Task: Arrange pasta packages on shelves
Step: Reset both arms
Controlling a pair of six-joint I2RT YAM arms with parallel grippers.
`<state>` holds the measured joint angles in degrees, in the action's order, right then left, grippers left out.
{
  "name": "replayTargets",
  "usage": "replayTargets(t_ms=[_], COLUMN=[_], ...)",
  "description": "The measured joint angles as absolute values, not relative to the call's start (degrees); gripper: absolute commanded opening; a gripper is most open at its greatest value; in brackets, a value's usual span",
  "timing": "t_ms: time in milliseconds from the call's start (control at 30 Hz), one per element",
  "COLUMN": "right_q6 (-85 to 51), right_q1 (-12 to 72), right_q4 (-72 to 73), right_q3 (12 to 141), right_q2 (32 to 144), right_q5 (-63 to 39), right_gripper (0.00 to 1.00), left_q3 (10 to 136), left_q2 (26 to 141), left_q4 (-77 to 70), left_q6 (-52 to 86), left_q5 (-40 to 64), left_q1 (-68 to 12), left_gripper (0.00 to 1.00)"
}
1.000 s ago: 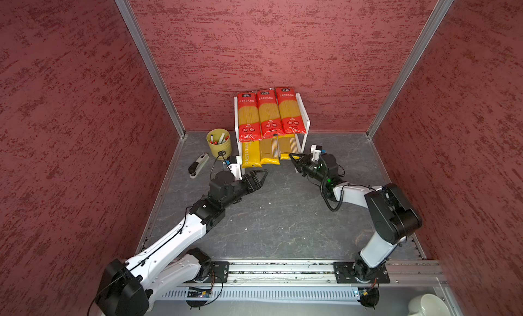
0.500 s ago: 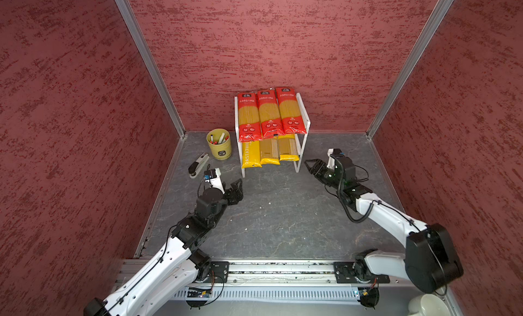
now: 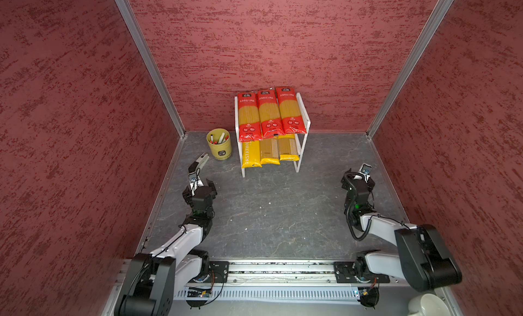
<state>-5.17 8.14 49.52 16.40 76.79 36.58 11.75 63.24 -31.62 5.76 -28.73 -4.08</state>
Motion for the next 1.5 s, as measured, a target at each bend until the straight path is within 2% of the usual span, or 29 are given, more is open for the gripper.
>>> replayTargets(t_ms=[100,200,267,300,367,500,767,1500], right_q6=[-4.21,-3.86,-3.38,-3.03,-2.61,-2.44,-2.94,-2.98], right_q1=[5.41,3.66,3.03,2.74,2.44,1.39,-0.14,-0.16], right_q4=[58.43,61.30,63.26,64.60,66.50,72.18,72.16,72.16], right_q3=[12.80,12.03,12.29,12.36,12.36,11.33,11.62,11.62], right_q2=[82.30,84.09,84.27,84.49,85.14,88.86,89.03,89.03], right_q5=[35.20,32.27,29.39,27.59,24.60,20.36,17.12,16.49], right_gripper=[0.86,0.92,0.94,0.95,0.98,0.99,0.99,0.99], left_q3=[11.07,12.43,14.26,15.18,16.53,19.00,20.08,20.08], left_q2=[70.13,75.05,78.63,80.66,84.40,88.16,88.12,88.12], left_q4=[-39.31,-45.65,-48.77,-50.54,-53.39,-53.25,-53.34,-53.12], left_q6=[6.48,5.89,5.15,4.64,3.42,2.07,2.07,2.04], left_q5=[-19.92,-13.10,-9.41,-7.97,-6.24,-5.15,-4.97,-5.04], left_q1=[1.04,2.96,3.11,2.94,2.20,0.56,1.26,0.95], left_gripper=[0.86,0.87,0.92,1.00,1.00,0.99,0.99,0.99])
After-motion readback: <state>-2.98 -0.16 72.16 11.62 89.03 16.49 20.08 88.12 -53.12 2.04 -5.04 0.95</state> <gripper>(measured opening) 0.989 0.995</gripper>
